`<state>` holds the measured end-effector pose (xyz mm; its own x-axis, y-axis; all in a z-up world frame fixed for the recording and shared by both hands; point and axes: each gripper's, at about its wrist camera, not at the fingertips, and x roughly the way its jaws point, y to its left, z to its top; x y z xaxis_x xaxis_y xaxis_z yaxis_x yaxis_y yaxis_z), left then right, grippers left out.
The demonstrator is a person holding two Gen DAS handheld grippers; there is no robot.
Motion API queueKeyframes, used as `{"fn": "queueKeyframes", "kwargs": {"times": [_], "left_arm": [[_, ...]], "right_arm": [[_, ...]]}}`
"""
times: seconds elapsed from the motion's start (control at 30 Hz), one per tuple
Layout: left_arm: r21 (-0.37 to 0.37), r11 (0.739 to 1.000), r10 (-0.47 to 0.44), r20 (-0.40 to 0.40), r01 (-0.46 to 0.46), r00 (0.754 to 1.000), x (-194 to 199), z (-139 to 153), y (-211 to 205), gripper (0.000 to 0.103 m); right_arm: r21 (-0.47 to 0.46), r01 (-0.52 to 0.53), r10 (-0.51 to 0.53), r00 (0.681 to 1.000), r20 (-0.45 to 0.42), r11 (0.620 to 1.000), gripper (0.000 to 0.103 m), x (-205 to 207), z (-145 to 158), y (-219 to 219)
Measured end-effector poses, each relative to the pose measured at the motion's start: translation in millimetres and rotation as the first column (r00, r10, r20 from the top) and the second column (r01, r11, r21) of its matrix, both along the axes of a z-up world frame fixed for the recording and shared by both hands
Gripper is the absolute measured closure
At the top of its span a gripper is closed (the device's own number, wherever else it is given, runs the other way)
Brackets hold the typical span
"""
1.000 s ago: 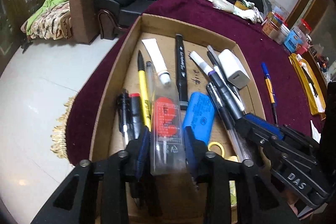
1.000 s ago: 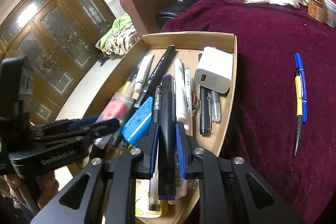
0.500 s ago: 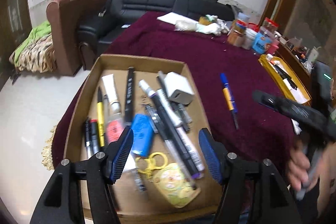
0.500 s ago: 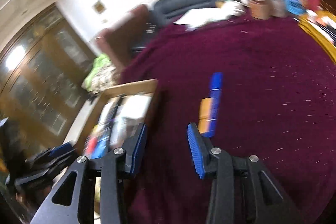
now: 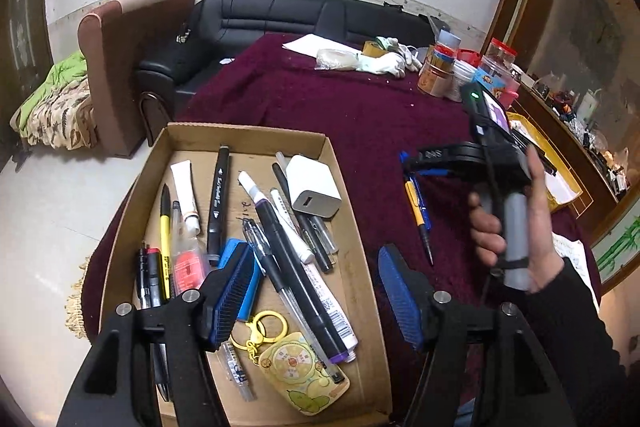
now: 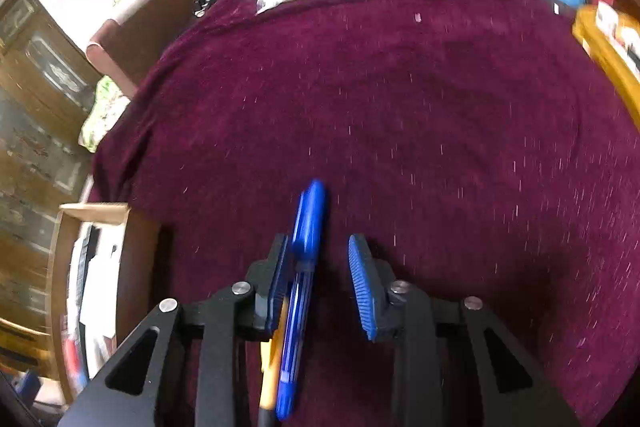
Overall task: Organize rigid objects
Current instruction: 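Grasp a blue marker with the right tool while the left tool grasps a yellow pen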
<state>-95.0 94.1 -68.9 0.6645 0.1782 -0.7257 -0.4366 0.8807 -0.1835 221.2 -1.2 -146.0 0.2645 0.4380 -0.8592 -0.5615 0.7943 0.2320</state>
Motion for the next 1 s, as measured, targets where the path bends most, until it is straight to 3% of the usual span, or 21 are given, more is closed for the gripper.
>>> {"fn": "queueKeyframes", "kwargs": {"times": [0.13,0.2,0.4,0.6,0.83,0.9,1.0], "left_arm": [[-0.002,1.0,-0.009,-0.008,0.009,1.0,2,-1,-7,0.035],[0.001,1.0,-0.019,-0.014,0.019,1.0,4,-2,-12,0.035],[-0.019,0.998,-0.06,-0.028,0.06,0.998,12,-2,-26,0.035],[-0.046,0.989,-0.144,-0.048,0.142,0.988,43,2,-50,0.035],[-0.121,0.958,-0.275,-0.153,0.258,0.949,127,-19,-77,0.035],[-0.117,0.96,-0.275,-0.198,0.255,0.941,154,-31,-78,0.035],[-0.134,0.954,-0.296,-0.27,0.269,0.916,184,-53,-82,0.035]], "right_arm": [[-0.112,-0.026,0.038,0.994,0.104,0.993,0.085,-16,0,16],[-0.128,-0.068,0.082,0.991,0.106,0.989,0.092,-25,0,15],[-0.017,-0.045,0.045,0.999,-0.009,0.999,0.093,-21,1,-37],[0.032,-0.009,0.011,0.999,-0.053,0.999,0.093,-47,0,-103],[0.082,0.013,-0.013,1.0,0.003,0.997,0.092,-92,-2,-141],[0.111,0.022,-0.021,1.0,-0.003,0.994,0.081,-101,-3,-151],[0.138,0.001,-0.002,1.0,0.01,0.99,0.077,-115,-3,-160]]}}
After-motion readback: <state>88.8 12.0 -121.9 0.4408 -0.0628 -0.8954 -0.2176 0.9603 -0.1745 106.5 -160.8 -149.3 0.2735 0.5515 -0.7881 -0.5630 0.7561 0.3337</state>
